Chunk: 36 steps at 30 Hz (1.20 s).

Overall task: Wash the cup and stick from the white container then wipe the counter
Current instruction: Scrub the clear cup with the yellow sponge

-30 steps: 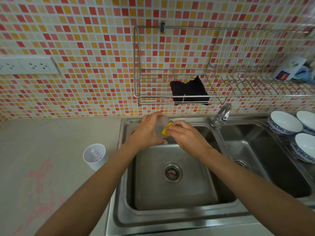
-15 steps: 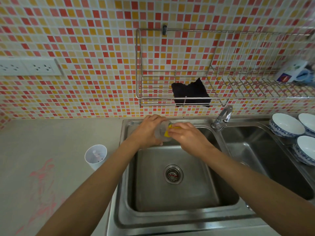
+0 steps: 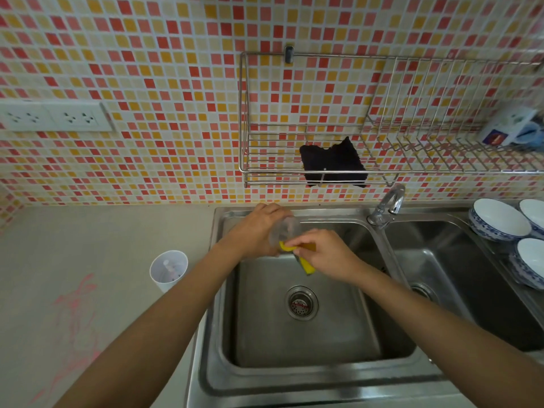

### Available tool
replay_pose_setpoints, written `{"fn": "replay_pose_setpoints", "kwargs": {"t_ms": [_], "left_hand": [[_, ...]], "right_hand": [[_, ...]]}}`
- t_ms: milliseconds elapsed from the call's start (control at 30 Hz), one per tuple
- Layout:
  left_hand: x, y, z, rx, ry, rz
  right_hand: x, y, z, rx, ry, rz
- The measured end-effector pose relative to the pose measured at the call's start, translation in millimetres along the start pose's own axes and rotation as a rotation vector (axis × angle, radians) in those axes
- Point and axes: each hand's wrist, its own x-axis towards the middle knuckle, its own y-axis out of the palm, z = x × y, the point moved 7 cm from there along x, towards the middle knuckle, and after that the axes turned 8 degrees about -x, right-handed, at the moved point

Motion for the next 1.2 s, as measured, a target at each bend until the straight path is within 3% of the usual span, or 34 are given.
{"fn": "replay_pose_setpoints", "kwargs": {"t_ms": [133, 300, 500, 633, 700, 867, 933, 1067, 1133, 1200], "left_hand": [[1, -3, -1, -0.059, -0.015, 0.024], [3, -8, -1, -0.192, -0.077, 0.012], [-6, -4, 3, -0.254, -0.126, -0.183], [-8, -9, 2, -0.143, -0.062, -0.221], [-6, -9, 0, -0.118, -0.05, -0.199], [-1, -15, -9, -0.124, 0.027, -0.172], [2, -17, -9, -0.117, 0.045, -0.164], [2, -10, -7, -0.072, 0.076, -0.114], [-1, -5, -8, -0.069, 0.074, -0.079], [0, -2, -11, -0.053, 0.075, -0.056]], "right_hand": [[-2, -4, 5, -0.306, -0.259, -0.078], [0, -10, 10, -0.389, -0.28, -0.148], [-2, -27, 15, -0.257, -0.215, -0.247], [6, -18, 3, 0.06, 0.045, -0.022], [9, -14, 2, 0.139, 0.077, 0.045], [8, -21, 17, -0.506, -0.259, -0.095], [4, -22, 17, -0.496, -0.22, -0.164], [7, -7, 9, -0.064, 0.007, -0.004], [8, -10, 11, -0.124, -0.045, 0.037], [6, -15, 13, -0.372, -0.173, -0.028]]}}
